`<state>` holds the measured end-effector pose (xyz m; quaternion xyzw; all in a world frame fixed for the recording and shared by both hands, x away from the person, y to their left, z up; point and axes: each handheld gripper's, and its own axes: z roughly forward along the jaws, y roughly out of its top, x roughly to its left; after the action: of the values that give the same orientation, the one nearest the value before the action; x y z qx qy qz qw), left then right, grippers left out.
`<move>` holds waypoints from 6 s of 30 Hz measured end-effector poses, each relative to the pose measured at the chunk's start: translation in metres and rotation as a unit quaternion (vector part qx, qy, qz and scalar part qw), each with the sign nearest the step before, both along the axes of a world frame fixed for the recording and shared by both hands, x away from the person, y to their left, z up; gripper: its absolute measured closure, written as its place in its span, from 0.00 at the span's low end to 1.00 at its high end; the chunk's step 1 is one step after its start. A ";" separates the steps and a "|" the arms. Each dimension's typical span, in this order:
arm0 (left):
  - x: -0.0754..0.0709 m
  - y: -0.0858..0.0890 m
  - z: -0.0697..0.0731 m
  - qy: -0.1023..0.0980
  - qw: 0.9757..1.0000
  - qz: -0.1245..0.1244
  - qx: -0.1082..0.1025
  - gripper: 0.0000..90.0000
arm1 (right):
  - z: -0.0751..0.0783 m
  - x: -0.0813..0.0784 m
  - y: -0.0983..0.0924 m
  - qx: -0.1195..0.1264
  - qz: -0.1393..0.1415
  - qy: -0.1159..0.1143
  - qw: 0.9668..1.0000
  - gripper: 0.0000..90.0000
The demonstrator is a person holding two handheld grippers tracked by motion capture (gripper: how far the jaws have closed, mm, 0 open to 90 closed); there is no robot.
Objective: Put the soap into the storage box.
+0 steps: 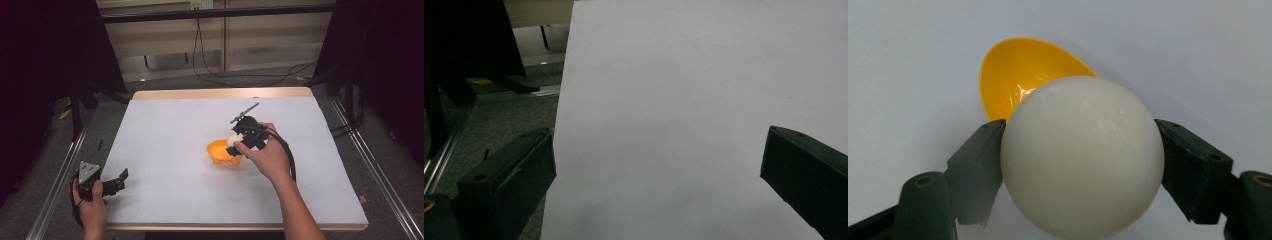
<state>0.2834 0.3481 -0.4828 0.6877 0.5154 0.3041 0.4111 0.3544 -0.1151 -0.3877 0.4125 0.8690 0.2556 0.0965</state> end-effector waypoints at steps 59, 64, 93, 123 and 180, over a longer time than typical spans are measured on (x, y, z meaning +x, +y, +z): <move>0.001 0.000 0.000 0.001 1.000 0.000 -0.007 0.01 | -0.028 0.016 0.028 -0.033 -0.017 0.029 0.999 0.27; 0.000 0.000 0.000 0.001 1.000 0.002 -0.005 0.01 | -0.022 0.015 0.026 -0.016 -0.019 0.020 0.999 0.30; 0.000 0.000 0.000 0.002 1.000 0.000 -0.001 0.01 | -0.006 0.002 -0.016 0.000 -0.053 0.003 0.999 0.31; 0.000 -0.001 0.000 0.001 1.000 0.000 0.002 0.01 | -0.022 -0.023 -0.085 0.008 -0.109 -0.006 0.994 0.16; -0.001 -0.003 0.000 -0.002 1.000 0.001 0.009 0.02 | -0.079 -0.110 -0.204 0.080 -0.233 -0.068 0.967 0.02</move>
<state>0.2827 0.3452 -0.4831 0.6904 0.5126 0.3106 0.4051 0.2439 -0.3187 -0.4667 0.5914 0.7173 0.3221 0.1786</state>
